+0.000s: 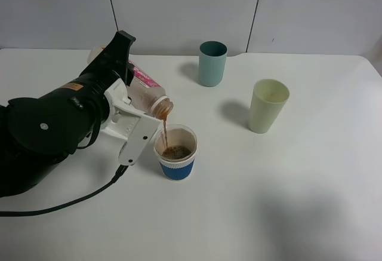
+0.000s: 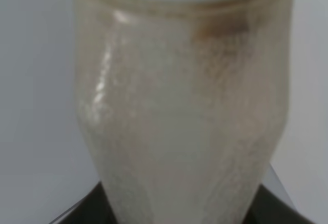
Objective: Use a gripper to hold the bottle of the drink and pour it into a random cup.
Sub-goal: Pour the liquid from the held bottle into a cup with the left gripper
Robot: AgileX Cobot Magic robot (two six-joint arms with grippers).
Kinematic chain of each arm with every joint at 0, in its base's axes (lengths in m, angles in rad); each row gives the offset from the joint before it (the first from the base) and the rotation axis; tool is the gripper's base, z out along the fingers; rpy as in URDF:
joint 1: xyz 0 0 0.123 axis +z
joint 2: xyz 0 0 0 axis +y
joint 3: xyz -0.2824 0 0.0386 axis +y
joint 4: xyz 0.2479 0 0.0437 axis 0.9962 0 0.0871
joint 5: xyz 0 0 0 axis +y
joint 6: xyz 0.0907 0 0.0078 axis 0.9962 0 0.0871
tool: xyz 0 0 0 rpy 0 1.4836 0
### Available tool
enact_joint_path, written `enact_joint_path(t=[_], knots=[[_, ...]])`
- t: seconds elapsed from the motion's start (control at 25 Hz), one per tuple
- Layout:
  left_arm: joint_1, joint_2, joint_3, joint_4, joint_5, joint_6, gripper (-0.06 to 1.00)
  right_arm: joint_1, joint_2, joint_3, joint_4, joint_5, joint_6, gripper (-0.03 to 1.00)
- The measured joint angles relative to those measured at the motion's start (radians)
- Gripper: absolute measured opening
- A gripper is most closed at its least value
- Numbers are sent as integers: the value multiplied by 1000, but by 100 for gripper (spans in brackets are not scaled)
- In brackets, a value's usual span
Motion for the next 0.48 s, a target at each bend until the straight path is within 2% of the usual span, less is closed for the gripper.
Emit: enact_joint_path(t=[0.48], knots=[[0, 0, 0, 79, 6, 0, 30, 0, 0, 0, 0, 0, 0, 99]])
